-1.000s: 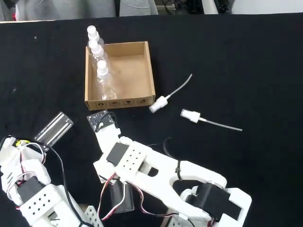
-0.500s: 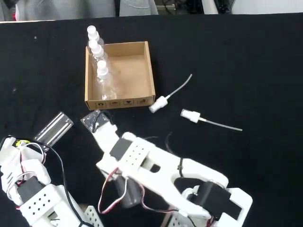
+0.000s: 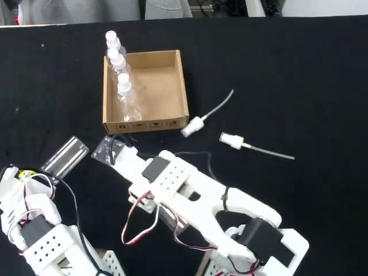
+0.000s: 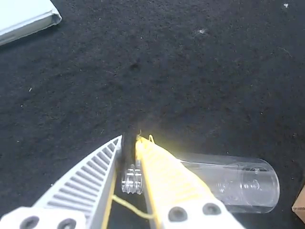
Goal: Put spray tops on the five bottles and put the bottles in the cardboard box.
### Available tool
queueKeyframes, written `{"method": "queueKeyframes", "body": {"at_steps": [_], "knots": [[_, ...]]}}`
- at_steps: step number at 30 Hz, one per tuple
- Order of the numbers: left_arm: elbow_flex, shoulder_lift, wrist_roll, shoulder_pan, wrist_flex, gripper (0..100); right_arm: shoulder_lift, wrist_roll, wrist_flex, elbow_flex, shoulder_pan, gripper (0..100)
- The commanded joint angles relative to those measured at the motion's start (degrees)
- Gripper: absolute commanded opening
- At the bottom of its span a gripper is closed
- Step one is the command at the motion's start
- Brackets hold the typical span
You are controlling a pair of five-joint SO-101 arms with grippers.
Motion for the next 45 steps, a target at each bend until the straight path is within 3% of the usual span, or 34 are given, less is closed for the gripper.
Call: {"method": "queueKeyframes", "body": {"at_steps": [1,7,13,19,31,45], "knots": [[-4.2,-0.8,-0.4,-0.7,-1.5,5,-2.9,-2.4,0.4,-4.8,1.9,17.6],[-4.2,-0.8,-0.4,-0.7,-1.5,5,-2.8,-5.4,3.1,-5.7,1.8,29.8],[-4.2,-0.8,-0.4,-0.7,-1.5,5,-2.8,-10.1,5.6,-7.2,2.0,29.7],[-4.2,-0.8,-0.4,-0.7,-1.5,5,-2.3,-10.1,5.3,-6.5,1.9,29.7],[-4.1,-0.8,-0.4,-0.7,-1.5,5,12.3,-11.9,5.9,-13.1,2.0,29.6],[-4.1,-0.8,-0.4,-0.7,-1.5,5,13.1,-10.1,6.9,-14.6,4.8,12.2]]}}
